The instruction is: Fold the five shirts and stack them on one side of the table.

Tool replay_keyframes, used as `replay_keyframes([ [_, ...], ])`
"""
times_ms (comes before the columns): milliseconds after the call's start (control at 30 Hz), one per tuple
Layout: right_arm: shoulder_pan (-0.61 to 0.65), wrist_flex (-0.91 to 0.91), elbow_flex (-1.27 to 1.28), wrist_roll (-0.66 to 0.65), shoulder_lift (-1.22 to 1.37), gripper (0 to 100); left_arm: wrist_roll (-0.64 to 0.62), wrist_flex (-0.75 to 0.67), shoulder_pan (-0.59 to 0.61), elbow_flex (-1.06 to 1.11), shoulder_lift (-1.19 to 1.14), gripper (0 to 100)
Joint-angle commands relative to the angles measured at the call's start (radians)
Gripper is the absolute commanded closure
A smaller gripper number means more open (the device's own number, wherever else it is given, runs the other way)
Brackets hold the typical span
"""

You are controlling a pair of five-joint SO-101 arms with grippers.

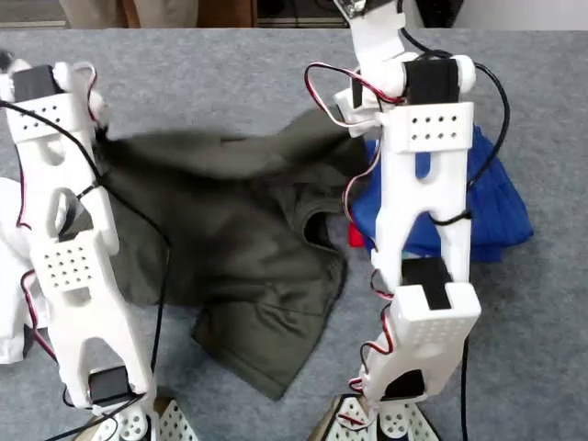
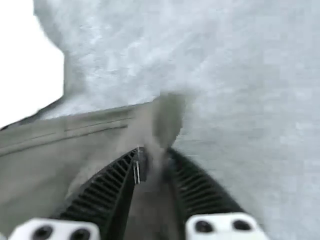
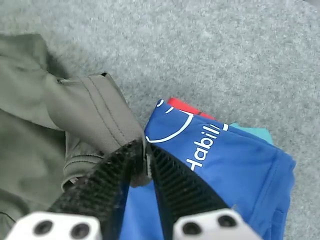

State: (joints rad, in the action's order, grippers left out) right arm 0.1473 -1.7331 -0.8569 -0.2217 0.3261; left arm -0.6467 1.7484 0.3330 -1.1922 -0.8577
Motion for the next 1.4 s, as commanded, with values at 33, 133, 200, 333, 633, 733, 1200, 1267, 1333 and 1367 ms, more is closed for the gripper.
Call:
replay_keyframes([
  [33,0.012,0.017,0.004,-0.038,-0.005,99.4,0.014,0.011,0.018,0.106,0.022,77],
  [133,0.01,0.017,0.004,-0.038,-0.005,99.4,0.051,0.011,0.012,0.21,0.101,77],
  [200,0.004,0.015,0.015,-0.058,-0.005,99.4,0.058,0.011,0.014,0.29,0.185,77],
  [333,-0.025,0.012,0.091,-0.161,-0.013,99.4,0.057,0.002,0.021,0.411,0.341,77],
  [633,-0.159,-0.049,0.194,-0.451,-0.015,99.4,-0.052,-0.068,-0.011,0.339,0.394,76],
  [733,-0.154,-0.049,0.189,-0.45,-0.015,99.4,-0.098,-0.095,-0.077,0.339,0.358,76],
  [1200,-0.156,-0.046,0.185,-0.45,-0.015,99.4,-0.25,-0.178,-0.262,0.338,0.015,93],
  [1267,-0.156,-0.031,0.189,-0.44,-0.015,99.4,-0.163,-0.14,-0.262,0.319,-0.013,97],
  [1333,-0.156,-0.023,0.191,-0.428,-0.013,99.4,-0.114,-0.083,-0.258,0.292,-0.013,98],
  [1367,-0.156,-0.023,0.191,-0.428,-0.013,99.4,-0.107,-0.051,-0.253,0.278,-0.013,98],
])
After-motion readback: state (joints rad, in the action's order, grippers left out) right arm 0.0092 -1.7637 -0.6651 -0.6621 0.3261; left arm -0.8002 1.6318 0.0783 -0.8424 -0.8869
